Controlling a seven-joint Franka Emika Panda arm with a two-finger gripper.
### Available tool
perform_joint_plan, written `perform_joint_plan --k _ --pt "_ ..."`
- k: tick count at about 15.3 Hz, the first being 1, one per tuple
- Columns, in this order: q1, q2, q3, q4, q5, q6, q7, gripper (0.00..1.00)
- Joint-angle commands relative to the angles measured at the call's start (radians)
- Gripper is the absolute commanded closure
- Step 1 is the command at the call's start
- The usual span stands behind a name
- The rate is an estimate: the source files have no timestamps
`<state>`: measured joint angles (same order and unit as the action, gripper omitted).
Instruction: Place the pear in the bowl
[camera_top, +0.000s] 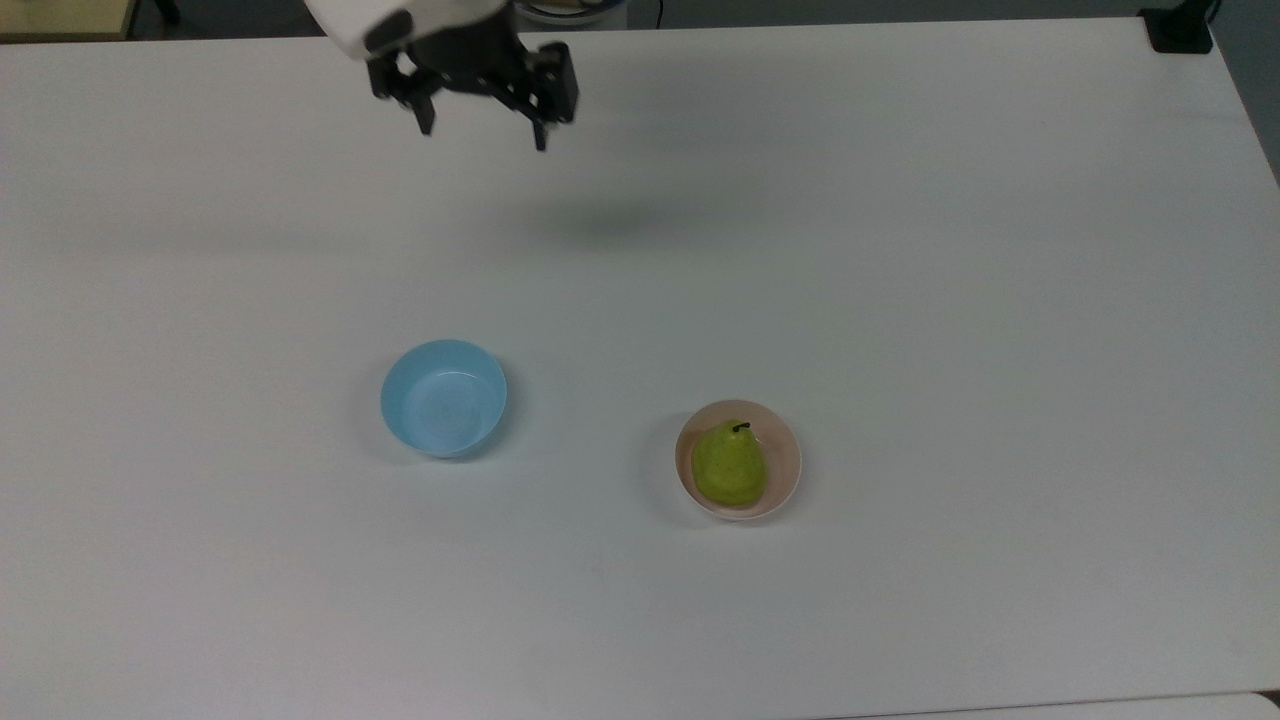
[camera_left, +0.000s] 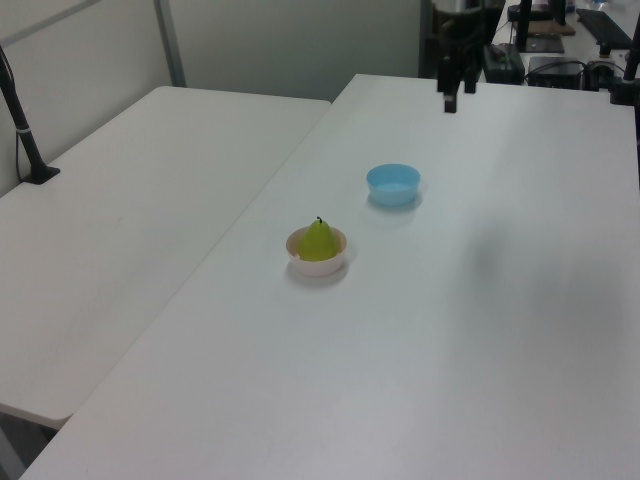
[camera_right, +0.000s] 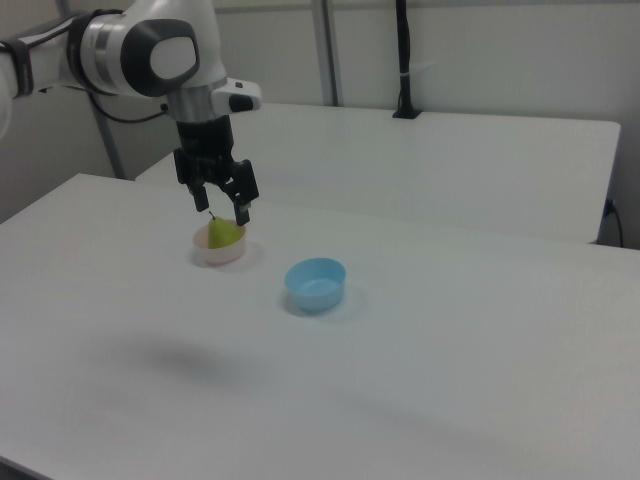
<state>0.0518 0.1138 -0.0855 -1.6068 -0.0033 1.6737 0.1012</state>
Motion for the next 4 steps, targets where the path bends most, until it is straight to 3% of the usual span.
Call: perform_joint_plan --k 1,4 --pt "-0.062 -0.060 0.038 -0.051 -0.015 -0.035 -0.015 0.00" --pt "-0.064 -0.057 0.029 -0.032 -0.015 -0.051 -0.006 0.00"
